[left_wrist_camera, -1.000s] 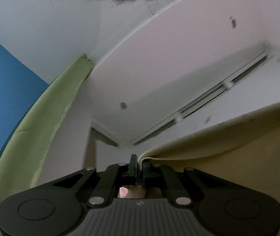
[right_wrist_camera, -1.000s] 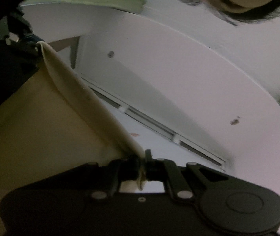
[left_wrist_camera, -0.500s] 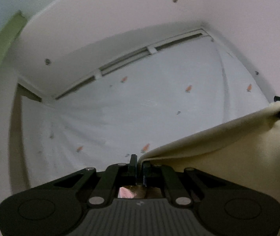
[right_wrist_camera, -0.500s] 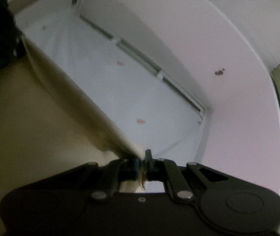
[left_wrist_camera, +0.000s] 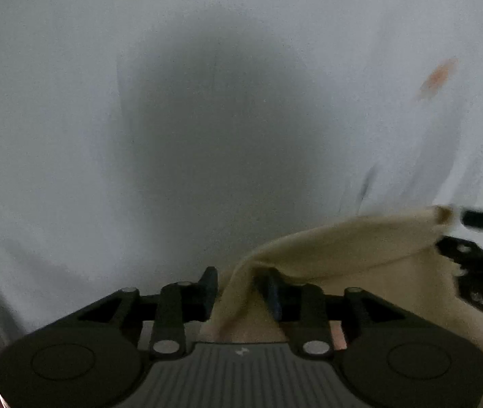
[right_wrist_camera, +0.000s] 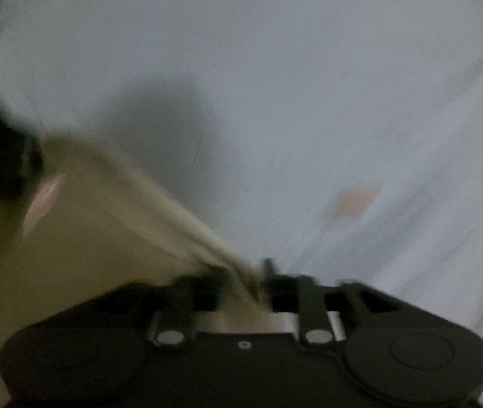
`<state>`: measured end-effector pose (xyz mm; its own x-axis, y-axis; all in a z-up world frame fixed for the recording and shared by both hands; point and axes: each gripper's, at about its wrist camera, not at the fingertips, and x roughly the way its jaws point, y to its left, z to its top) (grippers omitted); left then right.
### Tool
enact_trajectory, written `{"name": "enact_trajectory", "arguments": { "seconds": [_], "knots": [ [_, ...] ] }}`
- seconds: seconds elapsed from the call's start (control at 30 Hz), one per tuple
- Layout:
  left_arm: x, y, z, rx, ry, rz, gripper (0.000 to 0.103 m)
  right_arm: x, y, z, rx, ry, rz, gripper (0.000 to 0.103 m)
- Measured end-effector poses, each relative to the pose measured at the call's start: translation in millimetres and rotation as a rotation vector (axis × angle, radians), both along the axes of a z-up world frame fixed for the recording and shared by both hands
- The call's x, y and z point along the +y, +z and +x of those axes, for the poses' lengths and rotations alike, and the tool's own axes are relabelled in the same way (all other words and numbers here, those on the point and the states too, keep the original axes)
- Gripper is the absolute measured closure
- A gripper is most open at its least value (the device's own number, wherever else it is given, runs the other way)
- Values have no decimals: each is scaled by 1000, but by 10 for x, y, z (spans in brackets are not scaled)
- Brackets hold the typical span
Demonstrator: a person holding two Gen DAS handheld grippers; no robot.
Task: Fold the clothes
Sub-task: 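Lift the cream shirt high with both grippers and shake it out, then lay the cream shirt flat on the table with both grippers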
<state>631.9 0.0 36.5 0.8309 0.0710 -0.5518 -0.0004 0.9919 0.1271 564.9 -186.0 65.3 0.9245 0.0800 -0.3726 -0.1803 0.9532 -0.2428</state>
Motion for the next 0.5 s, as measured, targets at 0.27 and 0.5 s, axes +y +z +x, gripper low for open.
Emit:
{"name": "enact_trajectory", "arguments": {
  "seconds": [0.27, 0.5],
  "knots": [
    [376, -1350, -847, 320, 64, -176, 36, -802, -1048, -477, 266, -153, 141, 41],
    [79, -2010, -1955, 597, 67, -266, 25, -1337, -2042, -1841, 550, -299, -31, 39]
  ]
}}
